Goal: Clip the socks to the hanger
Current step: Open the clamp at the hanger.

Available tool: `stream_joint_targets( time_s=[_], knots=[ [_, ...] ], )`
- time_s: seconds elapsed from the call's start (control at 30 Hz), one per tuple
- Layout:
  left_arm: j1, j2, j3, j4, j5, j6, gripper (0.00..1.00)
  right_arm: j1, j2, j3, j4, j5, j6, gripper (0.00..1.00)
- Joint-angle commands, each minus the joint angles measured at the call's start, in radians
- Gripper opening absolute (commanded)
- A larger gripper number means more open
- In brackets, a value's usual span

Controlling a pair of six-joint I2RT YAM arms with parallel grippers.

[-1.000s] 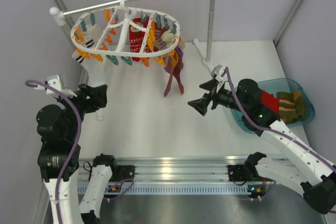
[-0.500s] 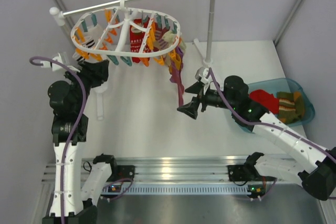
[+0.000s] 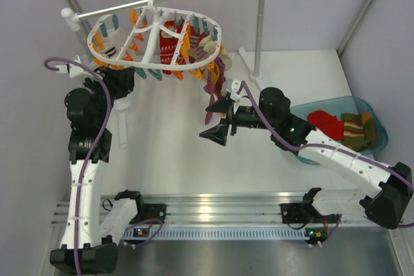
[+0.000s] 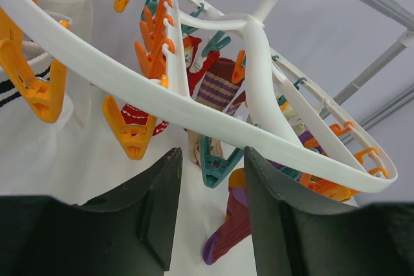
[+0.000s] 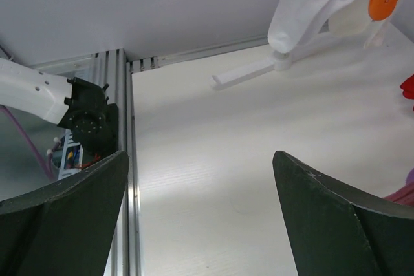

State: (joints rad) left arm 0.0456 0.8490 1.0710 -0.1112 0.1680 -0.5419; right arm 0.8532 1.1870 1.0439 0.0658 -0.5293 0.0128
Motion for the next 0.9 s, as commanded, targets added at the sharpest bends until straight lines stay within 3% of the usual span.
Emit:
stream_joint_targets(
  time_s=[0.0, 0.53, 0.87],
  knots=[
    [0.004, -0.002, -0.009, 0.088, 0.013, 0.026, 0.47, 0.026, 0.019, 0.068, 0.068, -0.029, 0.018, 0.92],
    [0.002, 0.007, -0.04, 0.102, 0.014, 0.043, 0.37, 0.029, 0.022, 0.084, 0.04, -0.02, 0.004, 0.92],
    [0.004, 0.01, -0.049, 0.104, 0.011, 0.045, 0.38, 0.029, 0.019, 0.071, 0.035, -0.011, -0.004, 0.92]
  ],
)
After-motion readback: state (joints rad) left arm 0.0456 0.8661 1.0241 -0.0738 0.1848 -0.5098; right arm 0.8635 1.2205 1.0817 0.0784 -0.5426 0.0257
